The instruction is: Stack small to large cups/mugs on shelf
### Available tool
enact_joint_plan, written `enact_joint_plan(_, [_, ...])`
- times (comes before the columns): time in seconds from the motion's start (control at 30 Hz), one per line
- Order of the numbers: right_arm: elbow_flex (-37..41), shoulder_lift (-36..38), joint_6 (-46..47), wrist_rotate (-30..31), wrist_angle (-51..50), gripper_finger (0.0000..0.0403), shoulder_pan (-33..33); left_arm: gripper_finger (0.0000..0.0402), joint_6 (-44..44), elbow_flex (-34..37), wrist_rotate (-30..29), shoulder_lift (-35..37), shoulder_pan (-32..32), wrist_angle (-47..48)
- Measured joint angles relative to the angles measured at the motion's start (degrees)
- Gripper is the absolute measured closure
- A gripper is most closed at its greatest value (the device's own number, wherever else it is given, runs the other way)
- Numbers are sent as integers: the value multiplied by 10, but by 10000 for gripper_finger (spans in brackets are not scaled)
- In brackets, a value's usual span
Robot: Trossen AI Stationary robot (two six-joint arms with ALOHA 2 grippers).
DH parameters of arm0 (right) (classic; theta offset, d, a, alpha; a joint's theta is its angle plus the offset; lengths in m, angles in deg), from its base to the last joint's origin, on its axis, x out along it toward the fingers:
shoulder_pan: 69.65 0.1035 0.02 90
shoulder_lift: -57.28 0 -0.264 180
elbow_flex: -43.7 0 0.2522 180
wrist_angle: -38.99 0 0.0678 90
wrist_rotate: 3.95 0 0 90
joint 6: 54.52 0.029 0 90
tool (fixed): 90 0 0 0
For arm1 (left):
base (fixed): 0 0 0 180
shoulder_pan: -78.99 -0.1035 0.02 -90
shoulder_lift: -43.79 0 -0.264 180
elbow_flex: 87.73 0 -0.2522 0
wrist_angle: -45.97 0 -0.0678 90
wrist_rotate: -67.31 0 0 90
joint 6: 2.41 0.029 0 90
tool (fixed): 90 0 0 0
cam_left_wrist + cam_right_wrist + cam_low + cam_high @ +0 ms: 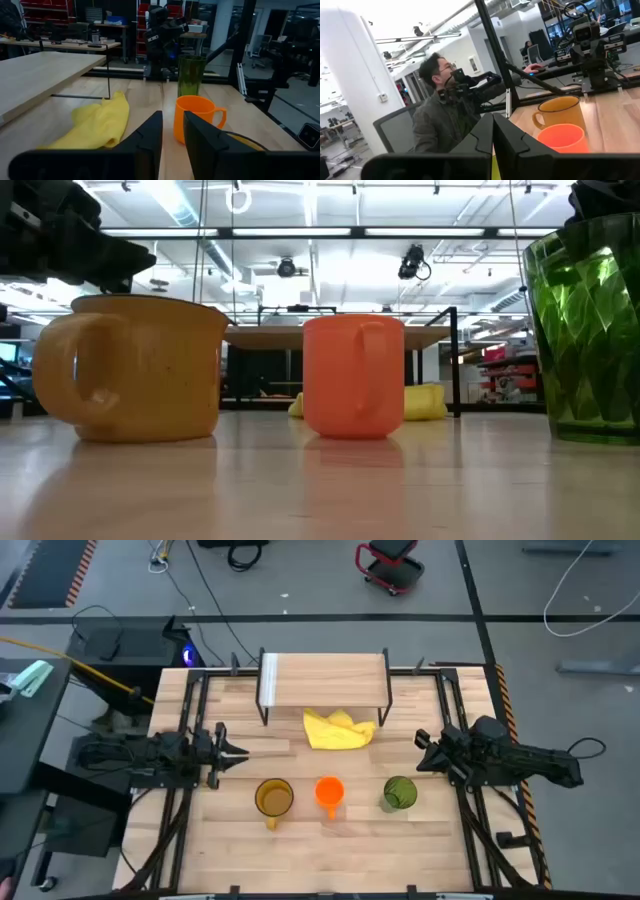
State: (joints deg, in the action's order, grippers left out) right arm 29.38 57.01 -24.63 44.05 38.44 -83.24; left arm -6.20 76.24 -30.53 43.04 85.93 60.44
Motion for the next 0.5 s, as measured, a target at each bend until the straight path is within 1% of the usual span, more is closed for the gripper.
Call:
enact_joint_plan(0.13, [0,0,0,0,0,386,0,323,0,0,0,0,0,0])
enact_joint_plan(0.37, [0,0,0,0,0,386,0,315,0,0,0,0,0,0])
enact_joint_plan(0.5, [0,0,0,0,0,386,0,318,0,0,0,0,0,0])
